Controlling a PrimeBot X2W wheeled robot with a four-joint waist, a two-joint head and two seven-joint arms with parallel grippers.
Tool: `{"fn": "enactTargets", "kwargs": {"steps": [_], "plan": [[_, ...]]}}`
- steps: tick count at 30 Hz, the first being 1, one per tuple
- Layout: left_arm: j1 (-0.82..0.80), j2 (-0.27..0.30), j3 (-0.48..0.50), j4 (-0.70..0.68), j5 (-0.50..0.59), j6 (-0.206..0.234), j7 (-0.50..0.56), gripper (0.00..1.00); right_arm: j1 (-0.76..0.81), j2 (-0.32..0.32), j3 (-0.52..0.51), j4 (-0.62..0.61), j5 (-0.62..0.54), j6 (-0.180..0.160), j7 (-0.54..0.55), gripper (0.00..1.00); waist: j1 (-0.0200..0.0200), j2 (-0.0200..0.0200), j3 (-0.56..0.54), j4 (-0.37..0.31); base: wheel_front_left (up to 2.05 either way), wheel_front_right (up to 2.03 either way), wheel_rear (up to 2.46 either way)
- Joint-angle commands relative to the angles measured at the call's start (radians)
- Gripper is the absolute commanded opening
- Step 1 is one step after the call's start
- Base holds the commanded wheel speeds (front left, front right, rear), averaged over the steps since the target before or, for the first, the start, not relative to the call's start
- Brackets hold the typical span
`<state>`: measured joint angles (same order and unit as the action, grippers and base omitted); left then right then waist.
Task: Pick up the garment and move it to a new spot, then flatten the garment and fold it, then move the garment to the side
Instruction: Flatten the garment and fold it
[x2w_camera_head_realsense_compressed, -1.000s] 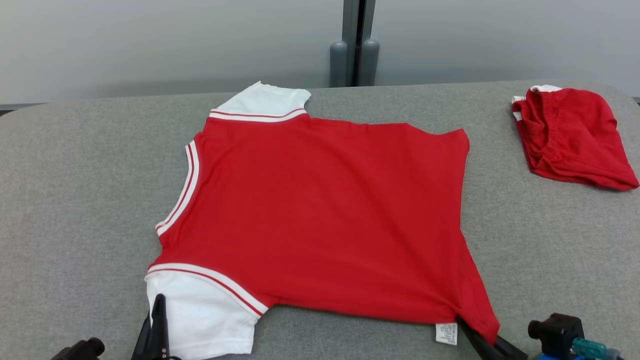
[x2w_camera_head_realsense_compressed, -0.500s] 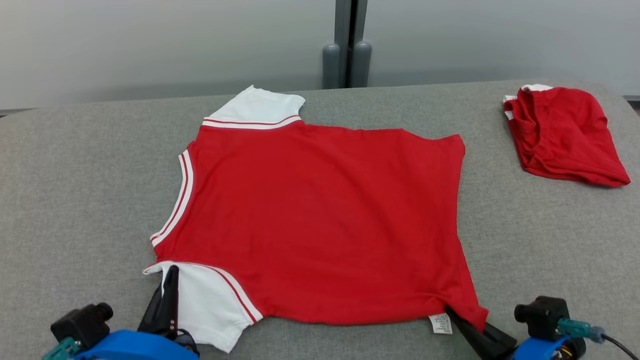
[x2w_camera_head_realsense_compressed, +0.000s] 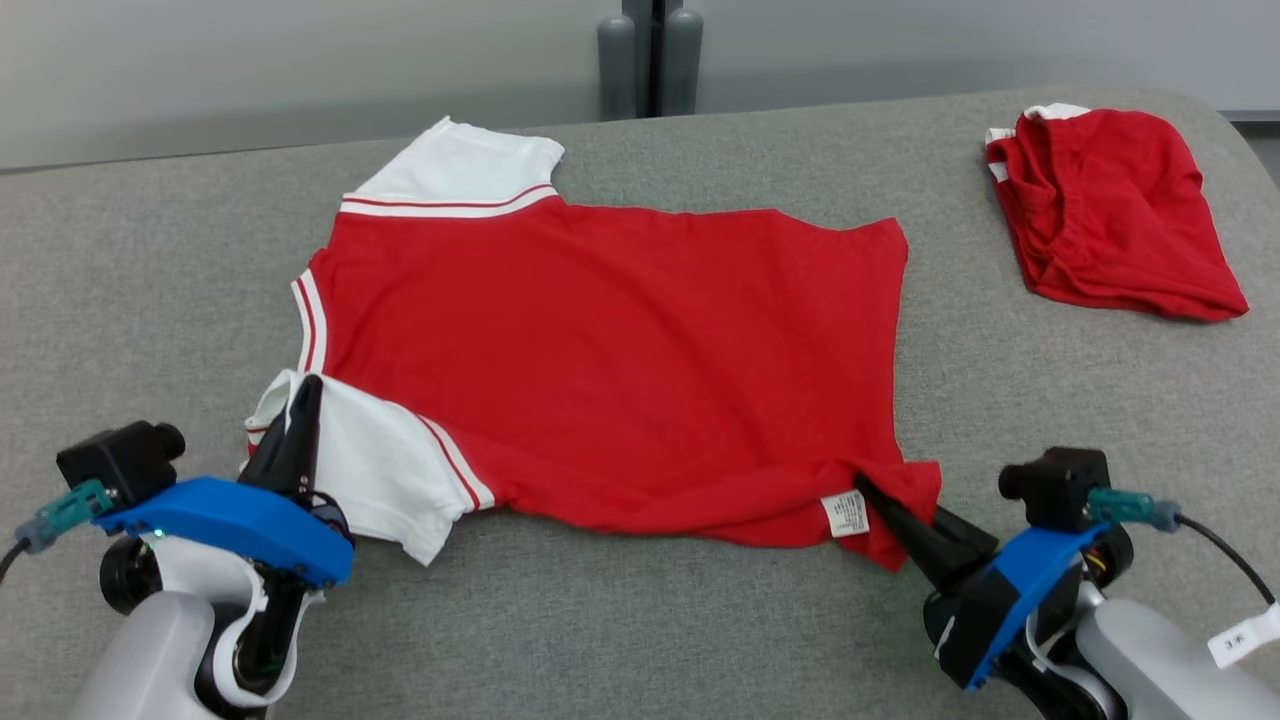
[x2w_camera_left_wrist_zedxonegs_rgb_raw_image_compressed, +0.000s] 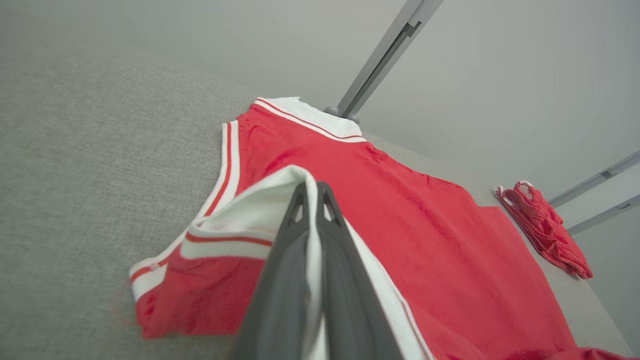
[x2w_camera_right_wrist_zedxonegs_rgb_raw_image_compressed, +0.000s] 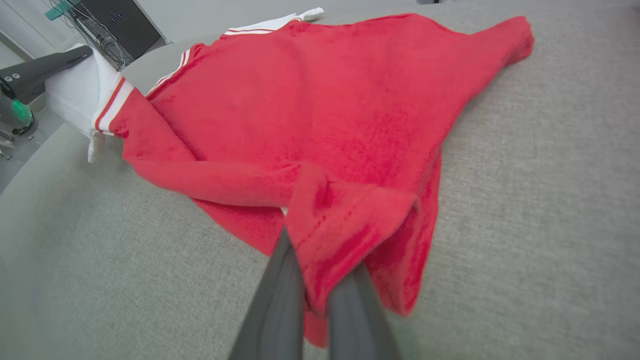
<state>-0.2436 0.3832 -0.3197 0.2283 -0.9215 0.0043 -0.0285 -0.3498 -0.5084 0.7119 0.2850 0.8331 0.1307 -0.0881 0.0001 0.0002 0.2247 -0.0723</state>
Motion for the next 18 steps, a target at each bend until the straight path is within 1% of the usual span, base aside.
{"fn": "enactTargets", "kwargs": {"steps": [1, 6, 11, 12, 13, 14, 15, 18], "plan": [[-0.057, 0.002, -0.001, 0.034, -0.003, -0.013, 0.013, 0.00, -0.050, 0.016, 0.008, 0.021, 0.013, 0.000, 0.007, 0.00, -0.0001, -0.0002, 0.015, -0.003, 0.00, 0.00, 0.00], [-0.172, -0.004, -0.024, 0.149, 0.022, -0.037, 0.031, 0.00, -0.159, 0.047, 0.040, 0.102, 0.018, 0.000, -0.005, 0.00, -0.0001, -0.0002, 0.049, -0.017, 0.00, 0.00, 0.00], [-0.259, -0.008, -0.031, 0.259, 0.042, -0.061, 0.003, 0.00, -0.240, 0.095, 0.059, 0.207, 0.018, 0.000, -0.054, 0.00, -0.0001, -0.0002, 0.072, -0.029, 0.00, 0.00, 0.00], [-0.273, -0.010, -0.032, 0.280, 0.046, -0.067, -0.003, 0.00, -0.250, 0.103, 0.067, 0.222, 0.022, 0.000, -0.061, 0.08, -0.0001, -0.0002, 0.076, -0.030, 0.00, 0.00, 0.00], [-0.285, -0.013, -0.034, 0.298, 0.050, -0.069, -0.009, 0.00, -0.261, 0.110, 0.073, 0.238, 0.026, 0.000, -0.072, 0.61, -0.0001, -0.0002, 0.079, -0.030, 0.00, 0.00, 0.00], [-0.298, -0.015, -0.038, 0.316, 0.059, -0.075, -0.018, 0.34, -0.268, 0.116, 0.080, 0.249, 0.032, 0.000, -0.081, 1.00, -0.0001, -0.0002, 0.081, -0.030, 0.00, 0.00, 0.00], [-0.308, -0.017, -0.041, 0.330, 0.064, -0.077, -0.030, 1.00, -0.272, 0.120, 0.087, 0.262, 0.037, 0.000, -0.090, 1.00, -0.0001, -0.0002, 0.082, -0.028, 0.00, 0.00, 0.00], [-0.330, -0.025, -0.046, 0.369, 0.078, -0.088, -0.076, 1.00, -0.283, 0.104, 0.111, 0.293, 0.004, 0.000, -0.128, 1.00, -0.0001, -0.0002, 0.077, -0.020, 0.00, 0.00, 0.00]]}}
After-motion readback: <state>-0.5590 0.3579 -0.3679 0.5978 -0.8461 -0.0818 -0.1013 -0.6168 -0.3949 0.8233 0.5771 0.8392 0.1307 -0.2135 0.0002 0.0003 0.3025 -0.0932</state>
